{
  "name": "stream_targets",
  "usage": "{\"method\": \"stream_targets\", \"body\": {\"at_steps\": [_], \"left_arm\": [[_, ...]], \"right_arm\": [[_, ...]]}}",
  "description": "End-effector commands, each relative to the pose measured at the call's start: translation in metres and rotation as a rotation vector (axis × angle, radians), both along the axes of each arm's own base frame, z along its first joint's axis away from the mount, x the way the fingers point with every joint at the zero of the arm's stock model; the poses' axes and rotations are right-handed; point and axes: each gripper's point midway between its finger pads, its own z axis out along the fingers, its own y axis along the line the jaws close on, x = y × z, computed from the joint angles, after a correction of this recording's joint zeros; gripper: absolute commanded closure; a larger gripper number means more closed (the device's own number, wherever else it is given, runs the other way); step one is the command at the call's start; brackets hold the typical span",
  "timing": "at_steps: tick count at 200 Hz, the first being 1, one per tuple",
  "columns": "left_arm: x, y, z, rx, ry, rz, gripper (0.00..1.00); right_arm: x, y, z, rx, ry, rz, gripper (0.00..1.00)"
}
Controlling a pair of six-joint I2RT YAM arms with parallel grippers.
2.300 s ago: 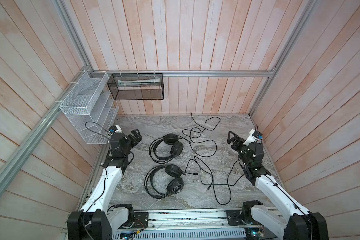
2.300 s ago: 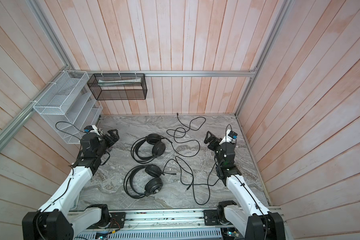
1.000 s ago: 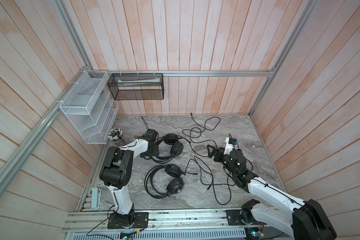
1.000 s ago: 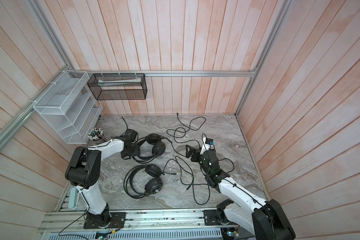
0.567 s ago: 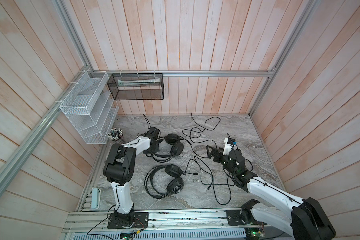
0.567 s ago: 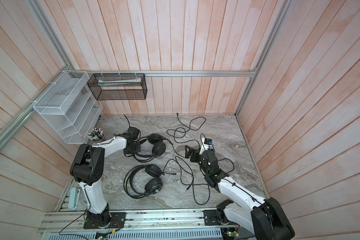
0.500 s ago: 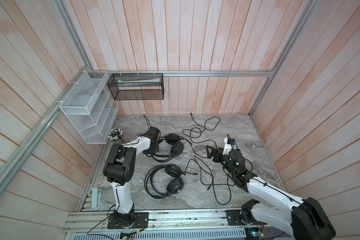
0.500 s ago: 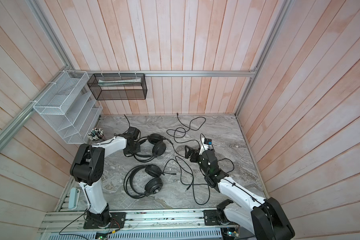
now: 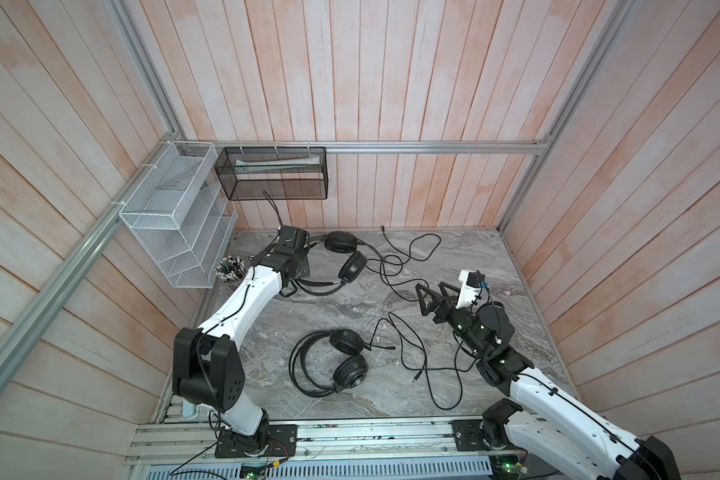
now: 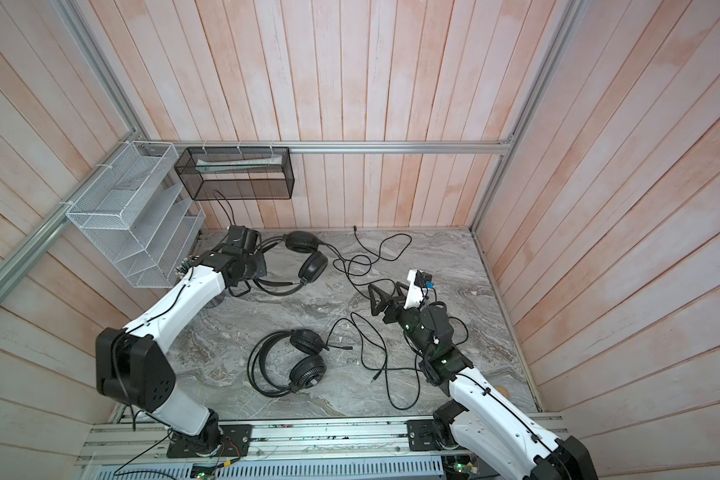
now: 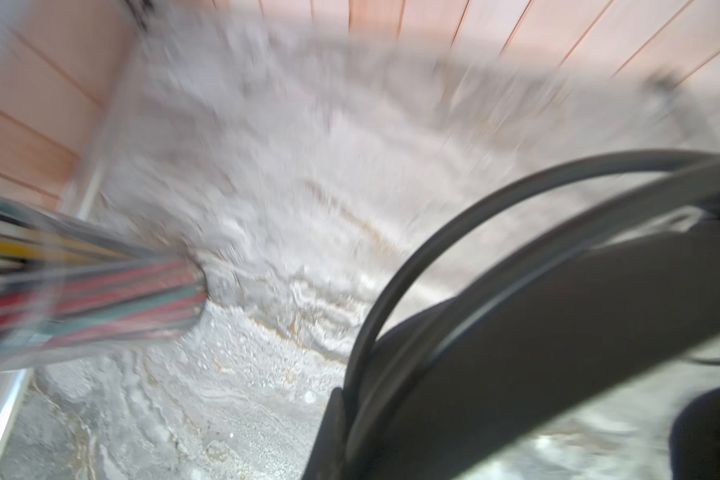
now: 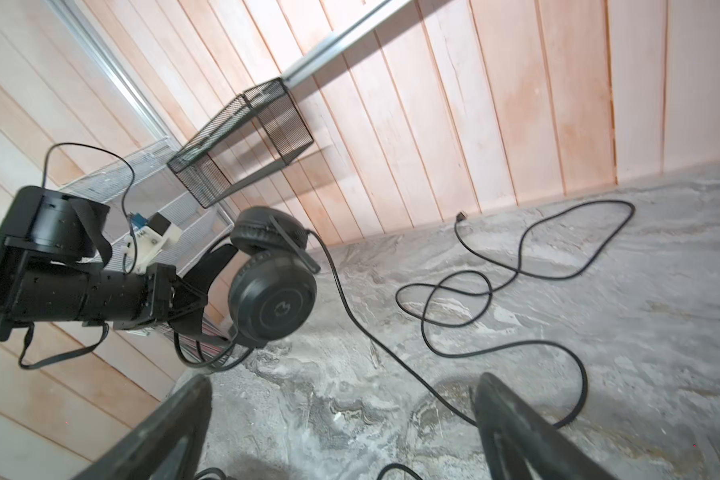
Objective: Wrap the headphones
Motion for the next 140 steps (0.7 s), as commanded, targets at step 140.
{"method": "stream_targets", "body": {"at_steps": [140], "left_arm": [[-0.090,-0.033,0.200,-0.332,-0.323,-0.241,1.00]], "right_arm": [[-0.055,0.094,0.044,-0.042,-0.266,0.638,0.22]]}}
